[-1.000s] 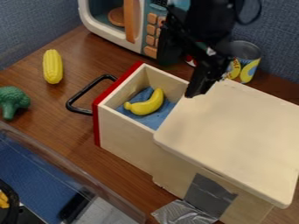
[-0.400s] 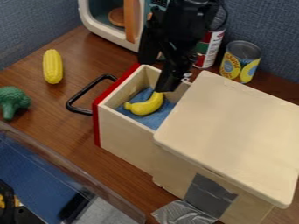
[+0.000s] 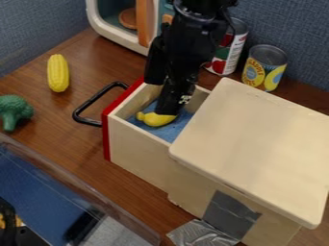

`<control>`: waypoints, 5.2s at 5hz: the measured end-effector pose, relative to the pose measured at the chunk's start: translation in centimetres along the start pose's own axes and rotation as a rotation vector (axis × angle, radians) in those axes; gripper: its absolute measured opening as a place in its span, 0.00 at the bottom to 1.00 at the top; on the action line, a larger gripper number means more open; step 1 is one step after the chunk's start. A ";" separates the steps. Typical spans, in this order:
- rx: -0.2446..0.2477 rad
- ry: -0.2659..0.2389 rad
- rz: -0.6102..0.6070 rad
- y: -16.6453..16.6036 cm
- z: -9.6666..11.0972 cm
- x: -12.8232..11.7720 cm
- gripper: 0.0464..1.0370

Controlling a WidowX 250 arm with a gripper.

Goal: Take out the yellow banana inside the drawer and put it on the right side of the table

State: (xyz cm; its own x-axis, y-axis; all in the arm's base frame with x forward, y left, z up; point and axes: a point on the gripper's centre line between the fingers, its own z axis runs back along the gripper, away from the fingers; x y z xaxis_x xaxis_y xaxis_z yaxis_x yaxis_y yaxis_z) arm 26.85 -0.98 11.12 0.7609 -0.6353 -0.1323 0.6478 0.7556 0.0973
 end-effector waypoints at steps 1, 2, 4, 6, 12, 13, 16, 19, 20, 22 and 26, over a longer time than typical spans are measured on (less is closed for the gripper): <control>0.023 0.013 -0.087 -0.7 -0.4 -0.3 0.96; 0.049 0.022 -0.127 -0.5 -0.8 -0.6 0.96; 0.063 -0.006 -0.153 0.8 -1.6 -0.4 0.96; 0.040 -0.031 -0.165 2.0 -2.4 0.1 0.96; 0.057 -0.056 -0.313 -0.8 -4.3 -0.2 0.96; 0.056 -0.060 -0.303 -0.7 -4.6 -0.3 0.96; 0.026 -0.022 -0.245 1.8 -6.8 -0.8 0.62; 0.047 -0.140 -0.177 2.1 -3.2 -1.0 0.28; 0.078 -0.234 -0.156 1.8 0.3 -1.1 0.28; 0.096 -0.155 0.137 5.5 0.7 -3.1 0.28; 0.031 0.046 0.659 17.1 -6.7 -8.5 0.28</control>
State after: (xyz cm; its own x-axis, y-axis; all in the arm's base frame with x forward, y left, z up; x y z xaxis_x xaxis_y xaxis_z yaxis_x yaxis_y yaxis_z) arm 31.18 18.43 7.34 0.9965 -0.0330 -0.0773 0.0479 0.9785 0.2005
